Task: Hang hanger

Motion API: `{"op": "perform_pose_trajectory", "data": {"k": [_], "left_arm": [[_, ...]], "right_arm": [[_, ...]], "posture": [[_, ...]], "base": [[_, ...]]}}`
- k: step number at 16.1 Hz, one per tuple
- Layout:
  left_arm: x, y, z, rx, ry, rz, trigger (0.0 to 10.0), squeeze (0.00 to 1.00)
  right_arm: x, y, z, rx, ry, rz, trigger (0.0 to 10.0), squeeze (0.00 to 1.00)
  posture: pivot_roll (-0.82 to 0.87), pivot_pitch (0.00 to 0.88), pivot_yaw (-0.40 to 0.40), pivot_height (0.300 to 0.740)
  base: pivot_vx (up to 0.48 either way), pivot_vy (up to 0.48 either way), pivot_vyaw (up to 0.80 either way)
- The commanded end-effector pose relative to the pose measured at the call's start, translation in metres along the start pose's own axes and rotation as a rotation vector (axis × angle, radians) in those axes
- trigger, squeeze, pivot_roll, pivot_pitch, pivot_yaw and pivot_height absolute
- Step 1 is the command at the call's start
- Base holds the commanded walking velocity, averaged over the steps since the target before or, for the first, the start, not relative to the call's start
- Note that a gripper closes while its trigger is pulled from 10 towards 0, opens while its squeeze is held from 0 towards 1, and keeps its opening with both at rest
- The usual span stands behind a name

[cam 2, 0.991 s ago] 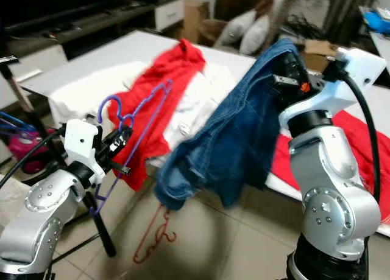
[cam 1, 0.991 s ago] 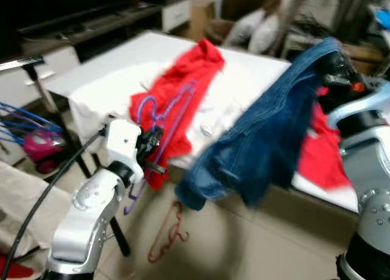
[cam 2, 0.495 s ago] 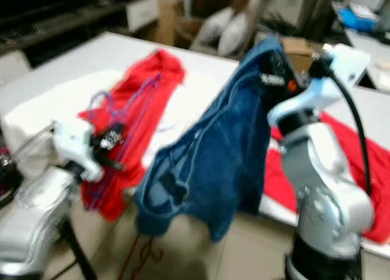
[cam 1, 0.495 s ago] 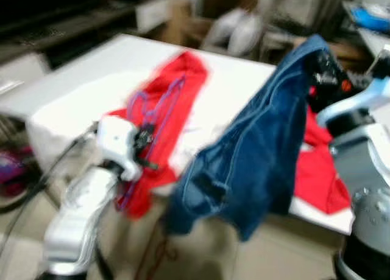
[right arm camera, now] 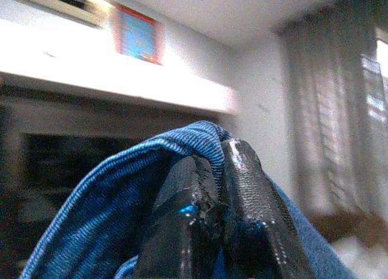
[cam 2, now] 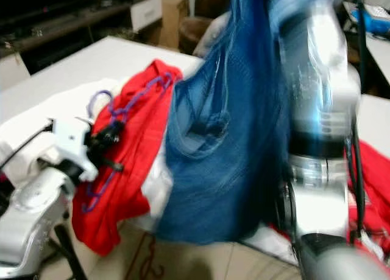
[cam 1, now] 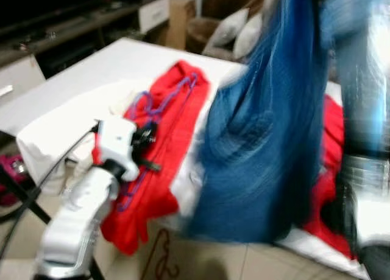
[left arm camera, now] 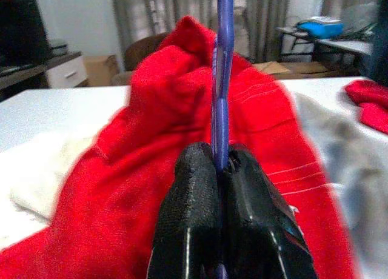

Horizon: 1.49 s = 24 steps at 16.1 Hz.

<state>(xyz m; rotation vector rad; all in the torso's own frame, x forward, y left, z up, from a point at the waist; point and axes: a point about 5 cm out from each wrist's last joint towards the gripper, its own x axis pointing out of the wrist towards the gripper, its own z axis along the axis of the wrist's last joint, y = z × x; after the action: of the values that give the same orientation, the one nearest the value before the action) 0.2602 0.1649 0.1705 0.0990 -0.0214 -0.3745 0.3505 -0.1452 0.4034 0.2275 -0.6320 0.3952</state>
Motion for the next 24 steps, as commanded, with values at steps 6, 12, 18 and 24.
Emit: {"op": "perform_pose_trajectory", "data": {"k": [6,12,18,24], "left_arm": [[-0.006,-0.010,-0.002,0.012,0.046,-0.039,10.0,0.00],[0.000,-0.005,0.000,0.038,0.045,-0.036,10.0,0.00],[-0.001,-0.003,0.002,0.044,0.033,-0.032,10.0,0.00],[-0.001,-0.001,0.005,0.007,0.024,-0.038,10.0,0.00]], "right_arm": [[-0.032,-0.014,-0.110,0.027,0.335,-0.039,10.0,0.00],[-0.137,-0.020,-0.212,-0.050,1.012,0.112,10.0,1.00],[-0.140,-0.034,-0.134,-0.169,0.996,0.333,10.0,1.00],[-0.169,-0.038,-0.045,-0.225,0.943,0.351,10.0,0.00]], "posture": [[0.06,0.000,-0.054,0.740],[0.06,0.000,-0.041,0.740],[0.05,0.000,-0.037,0.740],[0.02,0.000,-0.025,0.740]], "base": [[0.244,0.000,0.00],[0.000,0.000,0.00],[0.000,0.000,0.00],[0.000,0.000,0.00]]}}
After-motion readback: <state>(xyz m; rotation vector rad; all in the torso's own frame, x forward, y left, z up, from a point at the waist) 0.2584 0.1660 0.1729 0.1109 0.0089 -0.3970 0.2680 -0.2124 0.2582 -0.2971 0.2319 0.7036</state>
